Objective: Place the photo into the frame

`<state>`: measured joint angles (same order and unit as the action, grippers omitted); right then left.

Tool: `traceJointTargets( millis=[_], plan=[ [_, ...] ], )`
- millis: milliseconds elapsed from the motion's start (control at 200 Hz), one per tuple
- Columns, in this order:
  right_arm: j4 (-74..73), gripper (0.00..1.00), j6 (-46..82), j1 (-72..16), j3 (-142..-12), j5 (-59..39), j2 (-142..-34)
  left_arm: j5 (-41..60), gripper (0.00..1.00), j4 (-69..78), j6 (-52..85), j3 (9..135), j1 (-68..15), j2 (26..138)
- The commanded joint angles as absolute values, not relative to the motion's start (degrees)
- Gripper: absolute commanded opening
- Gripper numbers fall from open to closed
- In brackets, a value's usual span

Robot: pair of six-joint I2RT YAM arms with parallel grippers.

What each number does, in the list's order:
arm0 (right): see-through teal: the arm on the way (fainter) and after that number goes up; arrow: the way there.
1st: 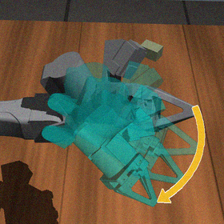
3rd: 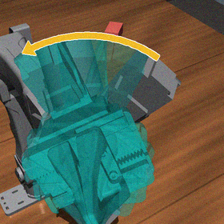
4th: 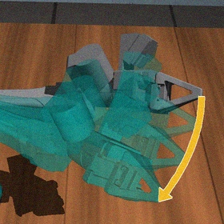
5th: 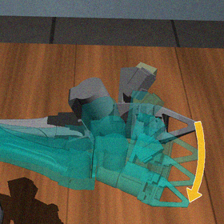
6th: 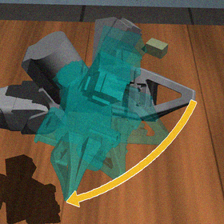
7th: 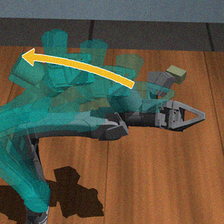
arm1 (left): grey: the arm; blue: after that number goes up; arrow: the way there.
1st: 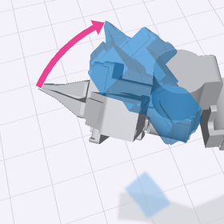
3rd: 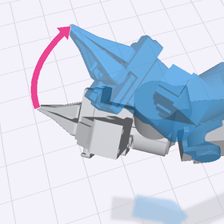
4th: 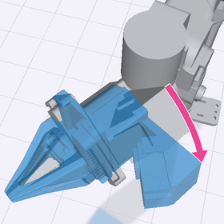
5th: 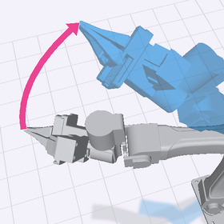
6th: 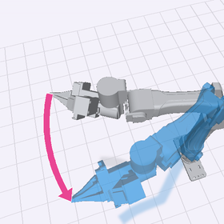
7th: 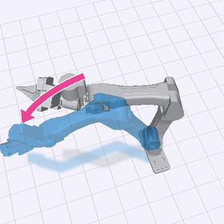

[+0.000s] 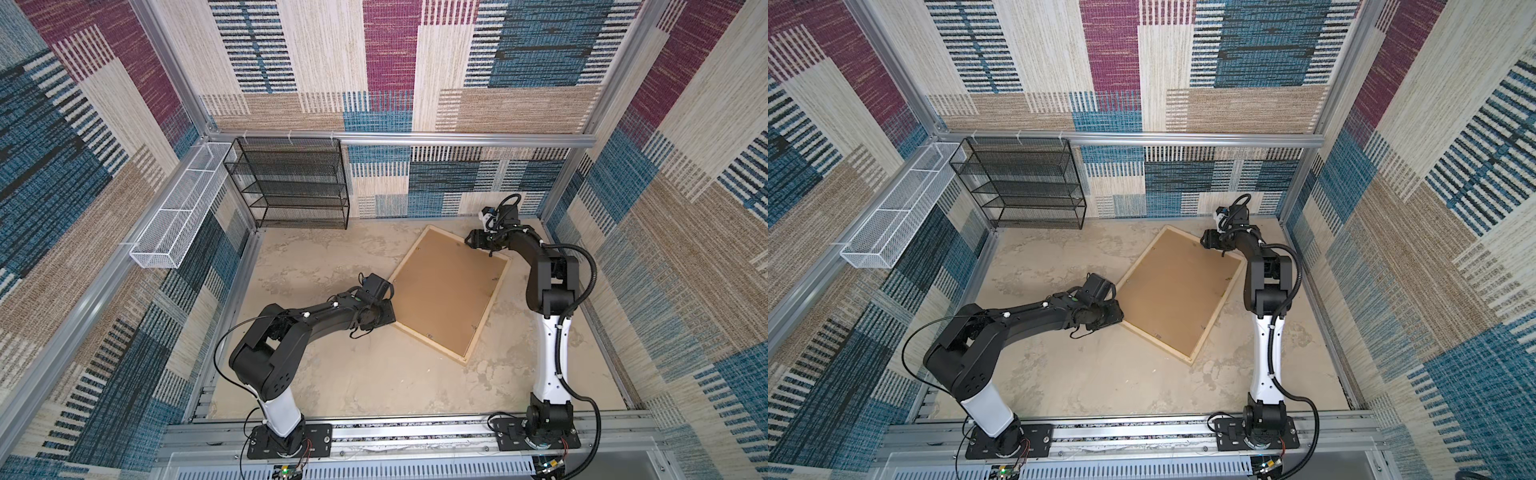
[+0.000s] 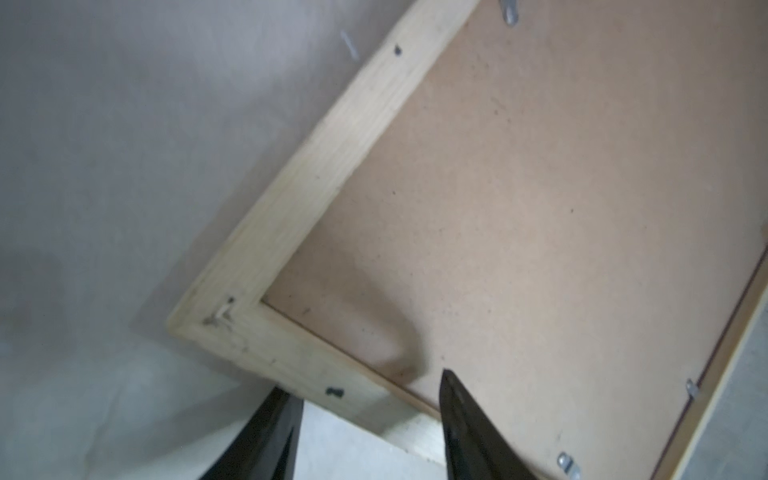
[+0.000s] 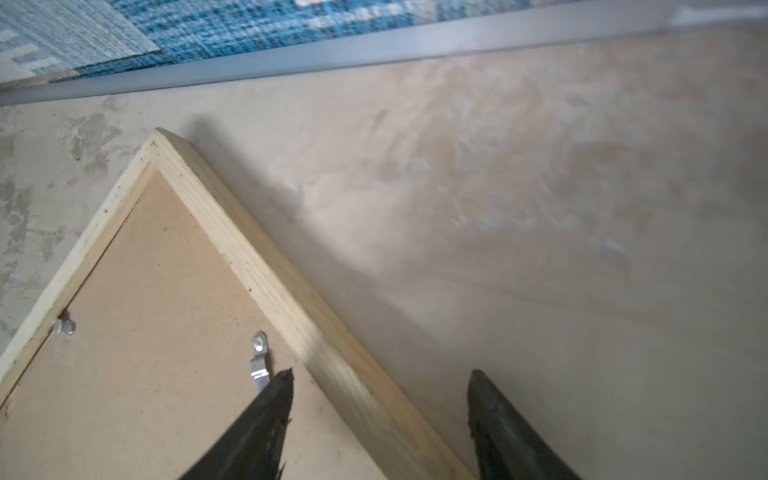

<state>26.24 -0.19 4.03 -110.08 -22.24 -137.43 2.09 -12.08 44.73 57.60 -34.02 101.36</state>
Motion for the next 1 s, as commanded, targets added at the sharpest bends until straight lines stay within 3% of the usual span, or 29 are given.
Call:
traceJointTargets(
  millis=[0,401,581,766,997],
  plan=[
    [24.3,0.68,2.5,5.4,-103.3,-22.1,-133.2,-0.8,0.56,-17.6,37.4,60.8,-32.2,104.7],
    [14.8,0.67,9.5,7.4,-65.0,-16.0,-107.1,-2.5,0.55,-20.2,25.8,79.3,-25.8,116.8],
    [15.5,0.67,9.0,7.4,-61.5,-13.2,-100.2,-2.7,0.55,-24.0,22.6,86.4,-25.1,117.6],
    [13.7,0.68,9.7,7.4,-60.5,-13.1,-94.3,-4.7,0.55,-25.9,24.7,80.7,-25.5,109.9],
    [8.7,0.66,11.0,4.4,-58.1,-21.7,-90.1,-5.2,0.51,-28.0,31.2,68.3,-31.8,100.1]
  ],
)
